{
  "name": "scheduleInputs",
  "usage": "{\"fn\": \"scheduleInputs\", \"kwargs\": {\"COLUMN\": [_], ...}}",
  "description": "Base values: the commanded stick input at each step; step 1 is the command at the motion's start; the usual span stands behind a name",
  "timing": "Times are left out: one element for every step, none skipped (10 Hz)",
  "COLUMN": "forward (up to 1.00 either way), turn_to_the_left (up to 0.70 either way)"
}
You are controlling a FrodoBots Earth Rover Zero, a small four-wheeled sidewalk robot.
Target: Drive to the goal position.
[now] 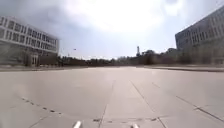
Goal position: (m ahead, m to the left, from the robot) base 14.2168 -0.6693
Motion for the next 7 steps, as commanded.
{"fn": "scheduleInputs", "kwargs": {"forward": [0.7,0.7,0.7,0.7,0.7,0.7,0.7], "turn_to_the_left": [0.0,0.0,0.0,0.0,0.0,0.0,0.0]}}
